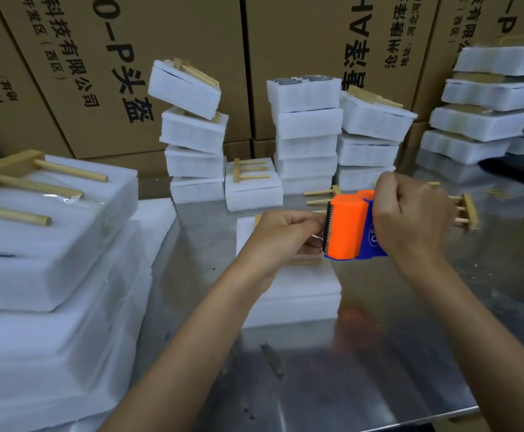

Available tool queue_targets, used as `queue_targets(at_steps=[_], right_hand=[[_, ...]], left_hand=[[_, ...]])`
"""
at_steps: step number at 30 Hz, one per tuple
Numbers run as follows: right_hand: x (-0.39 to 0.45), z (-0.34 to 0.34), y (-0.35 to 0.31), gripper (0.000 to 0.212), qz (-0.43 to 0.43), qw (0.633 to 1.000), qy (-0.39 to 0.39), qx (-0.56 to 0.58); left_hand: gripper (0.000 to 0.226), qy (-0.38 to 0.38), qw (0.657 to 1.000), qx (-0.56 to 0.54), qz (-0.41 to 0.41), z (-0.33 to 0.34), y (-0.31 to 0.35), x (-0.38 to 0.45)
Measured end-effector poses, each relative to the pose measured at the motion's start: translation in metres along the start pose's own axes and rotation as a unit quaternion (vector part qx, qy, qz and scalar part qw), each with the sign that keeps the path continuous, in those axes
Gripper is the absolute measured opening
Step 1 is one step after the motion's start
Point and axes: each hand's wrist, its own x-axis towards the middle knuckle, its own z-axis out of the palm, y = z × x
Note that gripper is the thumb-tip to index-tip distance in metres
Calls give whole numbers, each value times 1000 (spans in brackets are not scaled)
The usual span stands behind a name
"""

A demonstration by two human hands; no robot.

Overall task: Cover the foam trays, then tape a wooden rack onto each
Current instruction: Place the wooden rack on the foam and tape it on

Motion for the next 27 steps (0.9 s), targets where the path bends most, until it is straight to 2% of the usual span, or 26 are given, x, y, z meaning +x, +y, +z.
queue_targets(at_steps=[4,12,15,17,20,24,27], right_hand=[[1,2,-5,43,-8,1000,-8,-5],[7,10,-6,45,-22,999,-20,-26],[10,21,-3,37,-23,997,-71,-36],[14,26,4,27,-62,989,-102,-82],[24,29,21,23,-112,976,-128,-139],[50,28,50,48,-20,973,-156,-167],[64,21,74,48,-1,949,-220,-228]], left_hand=[[26,44,999,21,21,-4,0,2],[20,80,994,31,64,-2,-4,5],[18,121,989,39,70,0,-7,11],[17,149,985,32,76,-3,-8,15],[22,171,981,-40,87,-21,-6,15],[17,264,951,-144,67,-84,-3,13],[16,288,936,-201,25,-114,-15,7]])
